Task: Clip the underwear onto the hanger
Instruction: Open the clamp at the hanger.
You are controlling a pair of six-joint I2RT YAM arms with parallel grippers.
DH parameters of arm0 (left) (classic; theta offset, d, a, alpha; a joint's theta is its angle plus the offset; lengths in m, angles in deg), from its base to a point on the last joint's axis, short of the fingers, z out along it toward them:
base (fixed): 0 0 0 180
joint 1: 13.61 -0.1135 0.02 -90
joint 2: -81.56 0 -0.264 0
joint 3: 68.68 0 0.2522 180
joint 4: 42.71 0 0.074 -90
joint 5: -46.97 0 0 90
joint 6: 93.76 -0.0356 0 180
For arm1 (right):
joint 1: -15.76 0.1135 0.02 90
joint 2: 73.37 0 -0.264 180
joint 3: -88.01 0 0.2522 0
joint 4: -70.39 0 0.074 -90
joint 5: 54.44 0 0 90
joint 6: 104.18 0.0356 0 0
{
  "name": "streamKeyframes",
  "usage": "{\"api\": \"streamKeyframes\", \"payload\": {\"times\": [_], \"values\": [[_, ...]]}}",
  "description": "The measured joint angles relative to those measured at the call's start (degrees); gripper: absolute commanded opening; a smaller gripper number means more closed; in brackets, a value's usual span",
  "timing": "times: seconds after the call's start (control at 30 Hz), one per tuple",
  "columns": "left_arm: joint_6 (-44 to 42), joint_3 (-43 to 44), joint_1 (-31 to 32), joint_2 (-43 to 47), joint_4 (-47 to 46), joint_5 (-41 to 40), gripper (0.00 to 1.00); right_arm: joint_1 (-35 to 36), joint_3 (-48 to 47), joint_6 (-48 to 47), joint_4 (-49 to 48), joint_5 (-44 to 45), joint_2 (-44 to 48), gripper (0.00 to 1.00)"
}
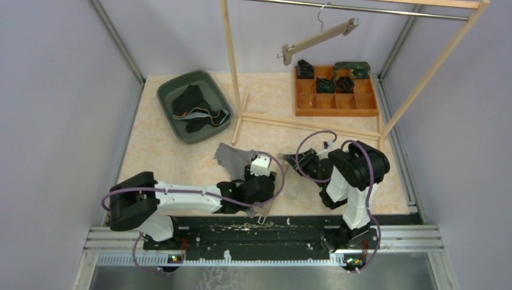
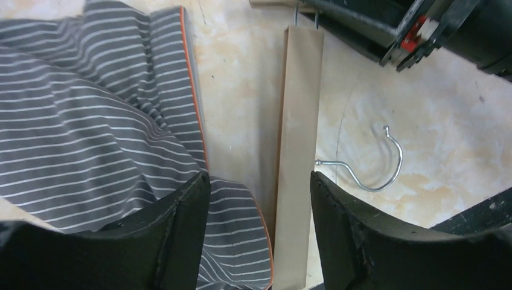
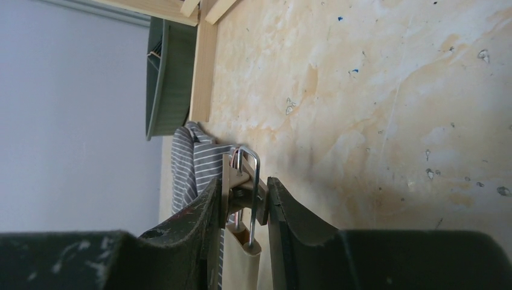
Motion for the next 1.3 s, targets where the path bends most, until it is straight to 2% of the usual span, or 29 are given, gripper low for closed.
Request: {"api": "streamKeyframes", "payload": {"times": [0.33,0.63,0.93,1.3], "values": [[-1.55,0.07,-0.07,1.33,-0.74,-1.79,0.68,-0.02,0.02,-0.02,0.00,-0.09,0.00,0.00],[-4.52,0.02,-0.04,-3.48,-8.00,1.44,0.68,-0.04,0.02,0.00,0.00,-0.28,0.00,0.00],[-5.25,-0.61,-0.04,-6.27,-10.03,5.49,0.66,-0.04,0.02,0.00,0.00,-0.70,0.00,0.00],[-5.60,-2.95,0.00,-6.56,-11.19,8.44,0.58,-0.04,0.00,0.00,0.00,-1.03,0.00,0.00]]}}
